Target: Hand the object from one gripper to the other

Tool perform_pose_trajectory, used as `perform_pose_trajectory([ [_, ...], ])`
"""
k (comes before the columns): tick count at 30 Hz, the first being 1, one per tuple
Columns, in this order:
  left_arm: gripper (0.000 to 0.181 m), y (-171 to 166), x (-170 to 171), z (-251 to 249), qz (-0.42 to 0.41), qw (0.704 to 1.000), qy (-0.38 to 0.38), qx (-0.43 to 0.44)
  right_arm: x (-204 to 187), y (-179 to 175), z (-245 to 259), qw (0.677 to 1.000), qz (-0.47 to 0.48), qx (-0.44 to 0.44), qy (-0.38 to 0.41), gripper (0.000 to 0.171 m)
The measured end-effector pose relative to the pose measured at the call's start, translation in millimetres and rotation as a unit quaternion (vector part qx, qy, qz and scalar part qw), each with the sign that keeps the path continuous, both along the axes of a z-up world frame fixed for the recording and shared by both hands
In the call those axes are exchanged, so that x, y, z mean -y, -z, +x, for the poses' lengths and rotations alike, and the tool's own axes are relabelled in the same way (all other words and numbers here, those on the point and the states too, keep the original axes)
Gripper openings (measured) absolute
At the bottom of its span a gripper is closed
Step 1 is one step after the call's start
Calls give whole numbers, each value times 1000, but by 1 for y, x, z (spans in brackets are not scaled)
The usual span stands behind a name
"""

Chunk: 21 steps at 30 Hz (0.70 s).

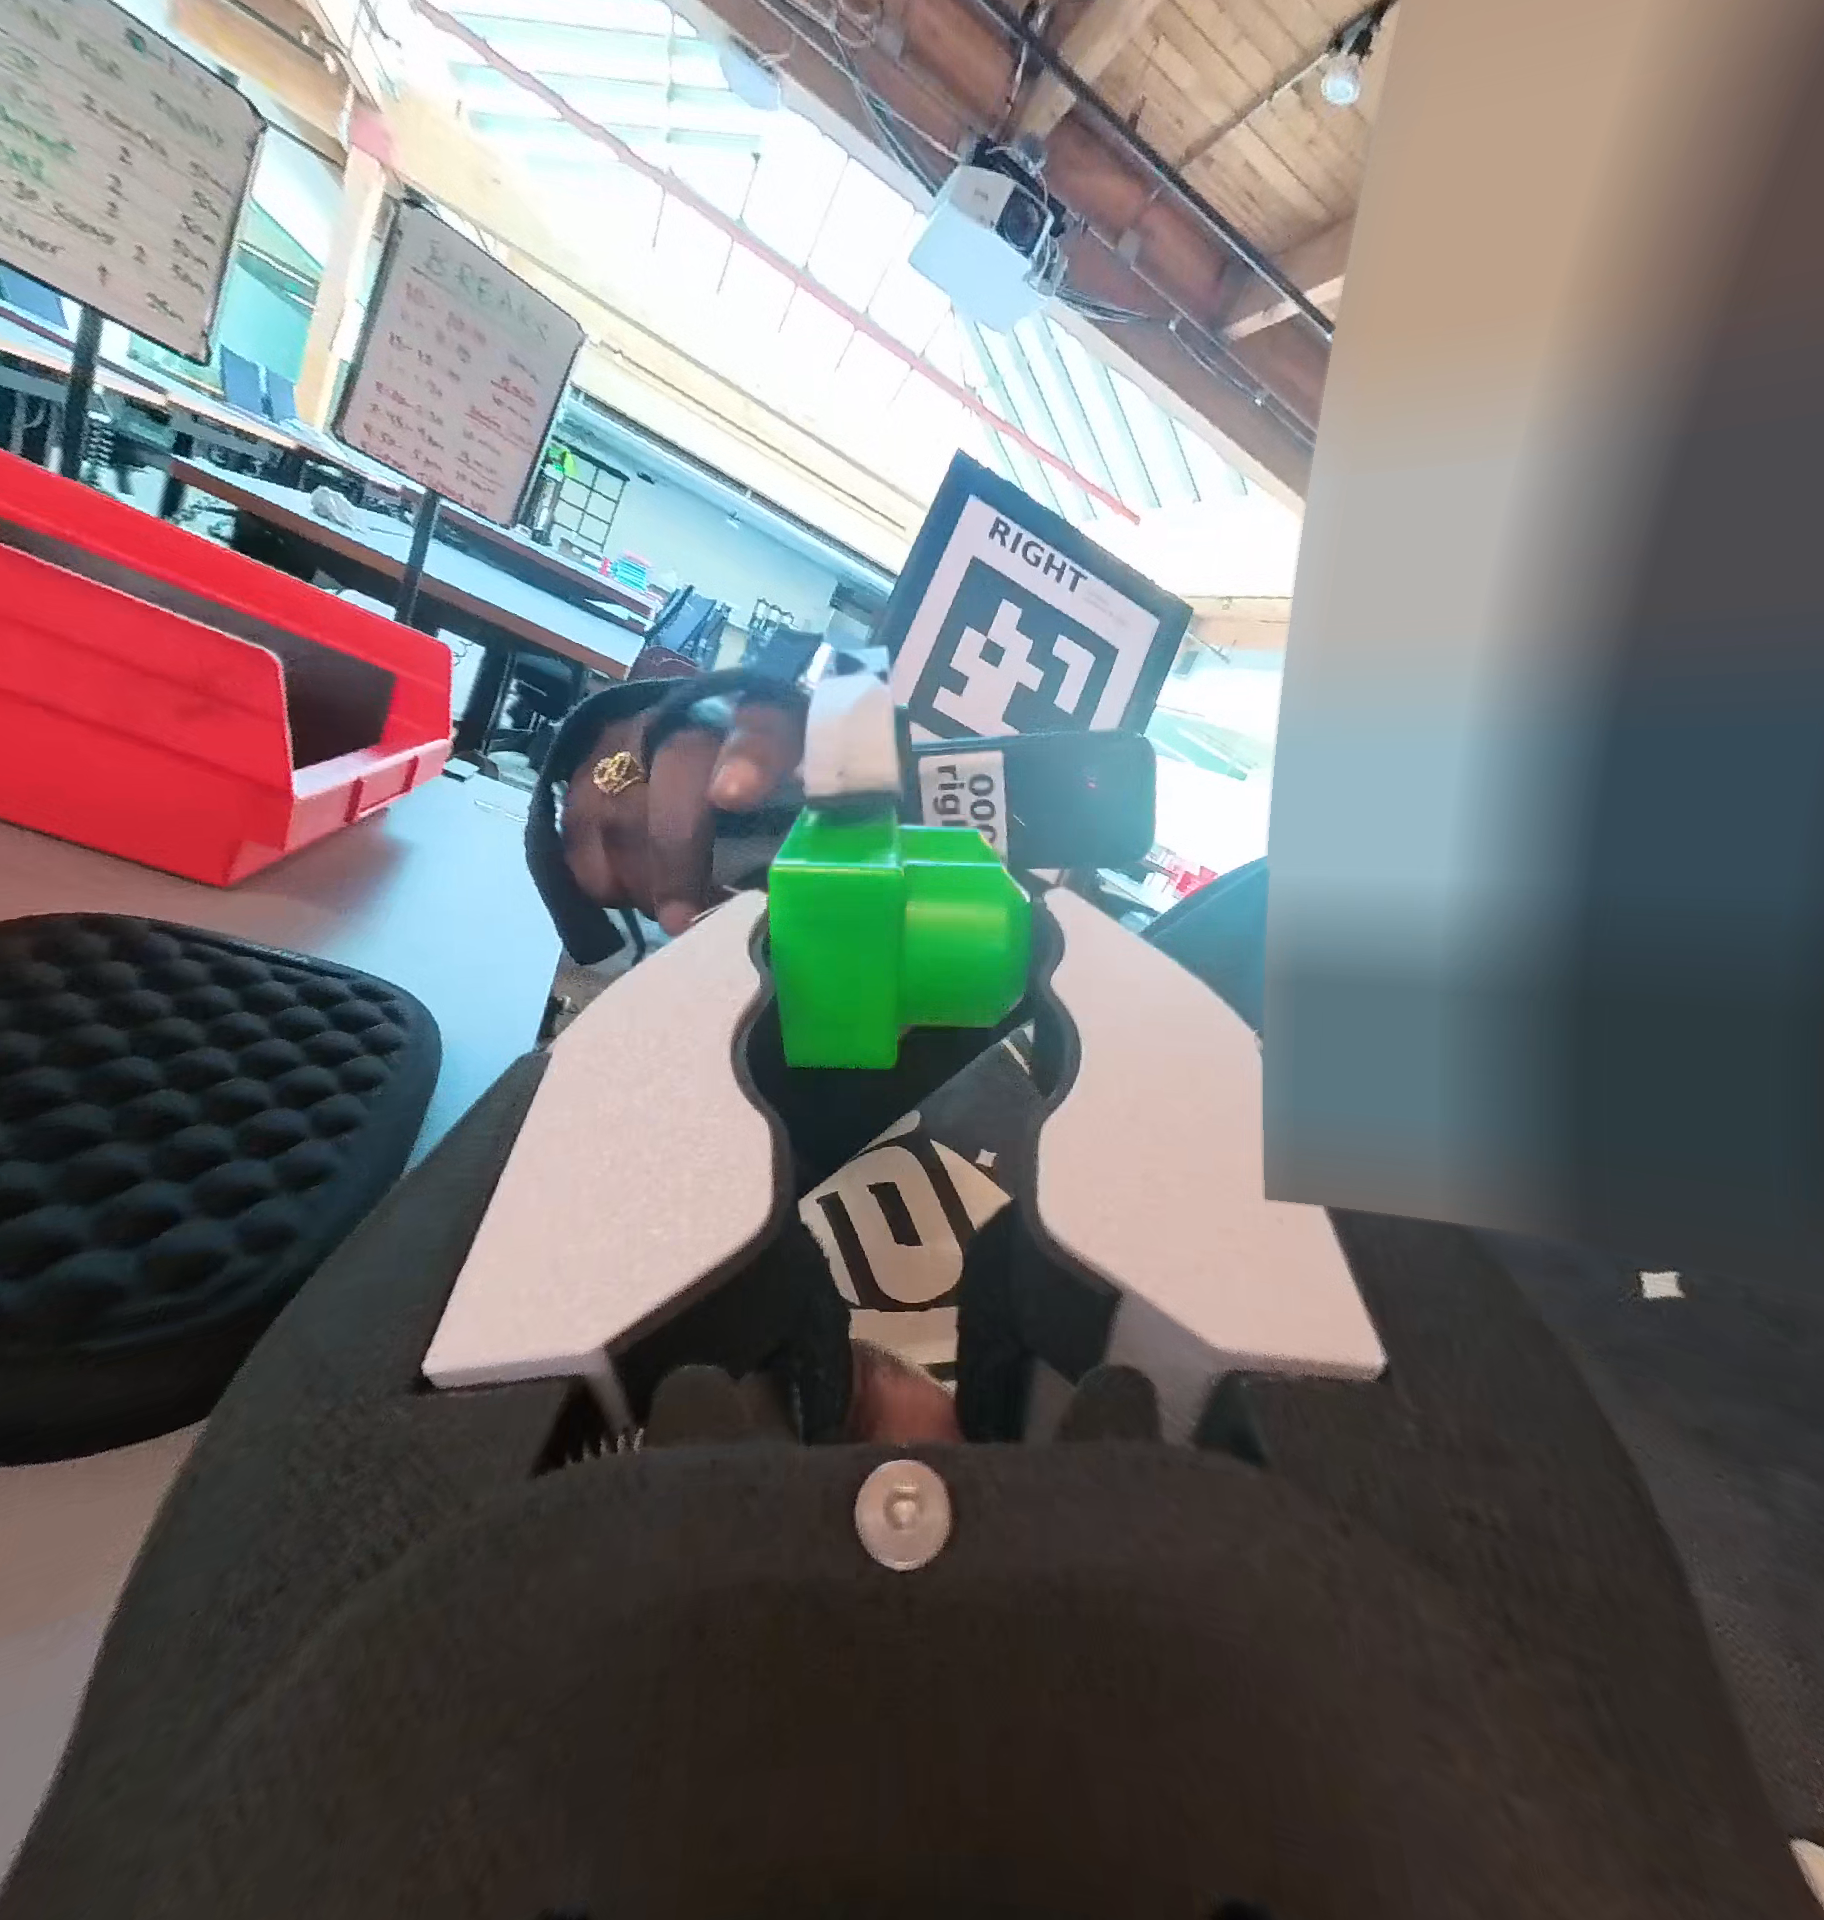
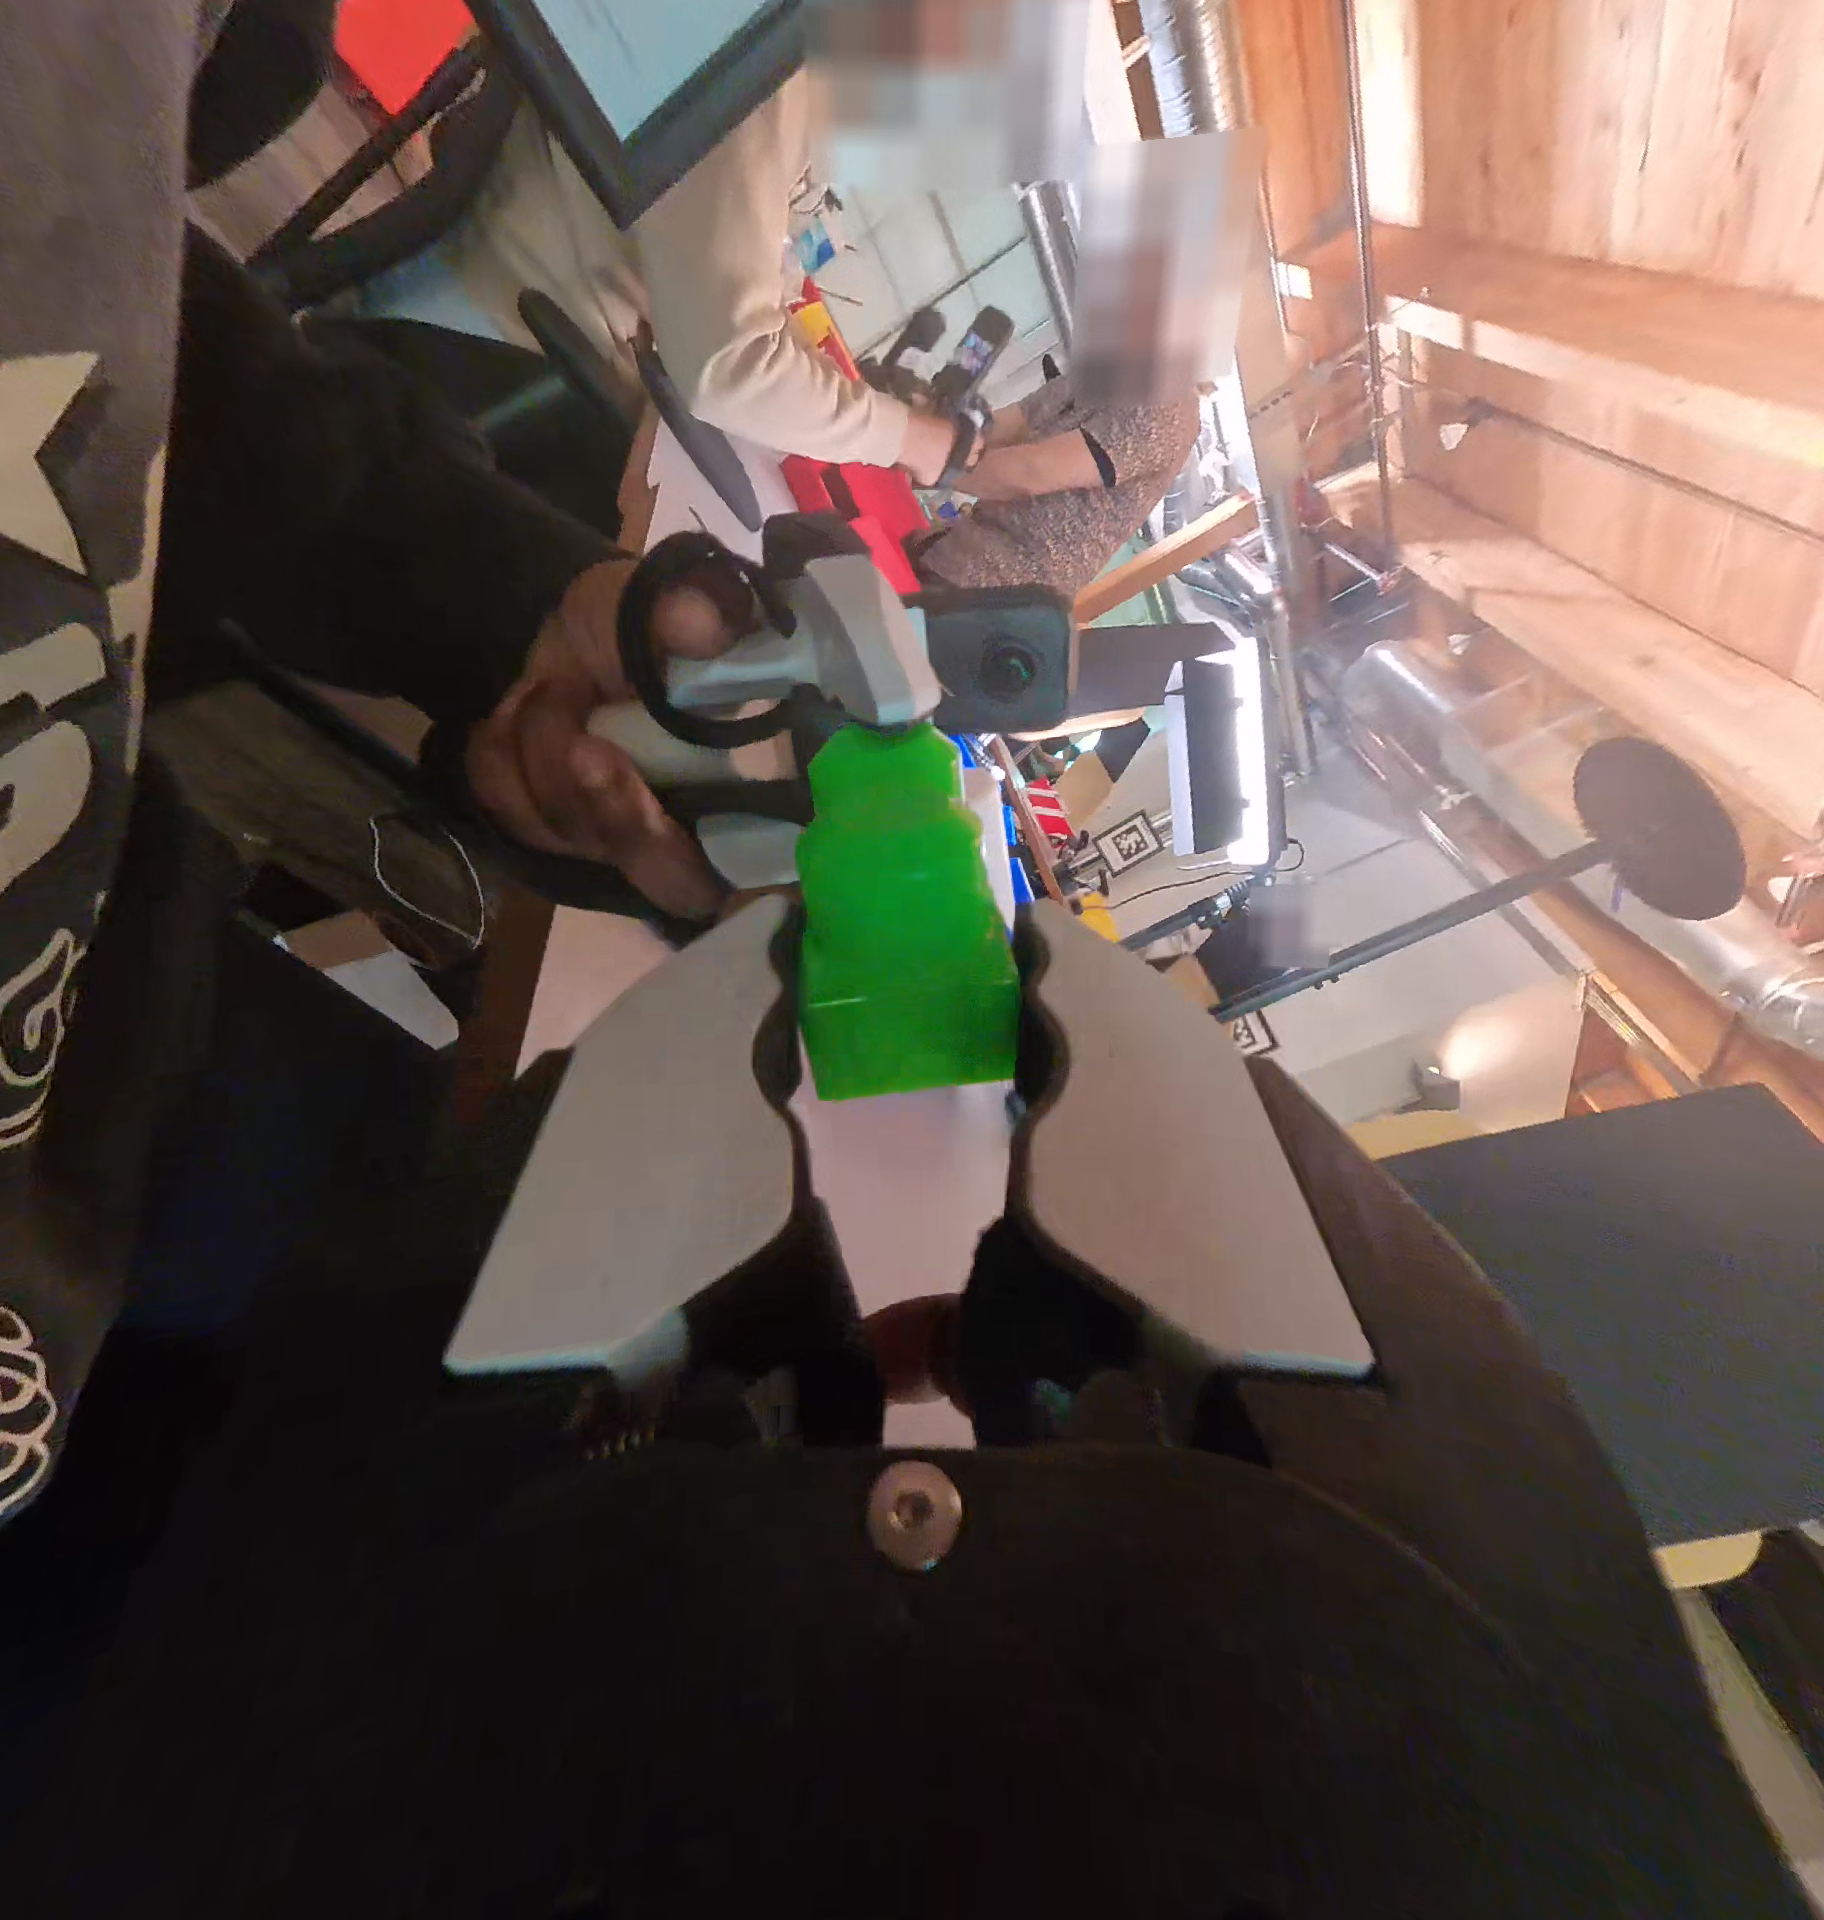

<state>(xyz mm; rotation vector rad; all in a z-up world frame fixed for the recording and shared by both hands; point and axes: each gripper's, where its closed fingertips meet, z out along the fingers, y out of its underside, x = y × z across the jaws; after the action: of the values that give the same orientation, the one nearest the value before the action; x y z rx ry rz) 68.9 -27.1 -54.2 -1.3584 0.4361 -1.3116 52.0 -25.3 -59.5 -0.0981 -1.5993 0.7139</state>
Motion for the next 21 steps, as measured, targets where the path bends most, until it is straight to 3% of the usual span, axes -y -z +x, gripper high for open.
perform_pose_trajectory([
  [3,44,-3,1,-2,43,999,-20,-10,-4,3,-1,999,-21,36,3,38],
  [6,61,-8,1,-4,140,984,-95,-58,-8,-7,0,988,-136,74,-23,37],
  [10,66,5,-9,-6,223,934,-194,-200,-10,0,-1,928,-299,210,-73,37],
  [13,62,-1,-13,-9,214,936,-214,-180,-8,-1,3,902,-343,240,-105,37],
  [19,54,-2,-12,-11,176,956,-187,-141,-3,9,2,897,-331,274,-100,37],
  [21,41,3,-12,-6,172,957,-172,-157,1,11,3,895,-330,280,-105,37],
])
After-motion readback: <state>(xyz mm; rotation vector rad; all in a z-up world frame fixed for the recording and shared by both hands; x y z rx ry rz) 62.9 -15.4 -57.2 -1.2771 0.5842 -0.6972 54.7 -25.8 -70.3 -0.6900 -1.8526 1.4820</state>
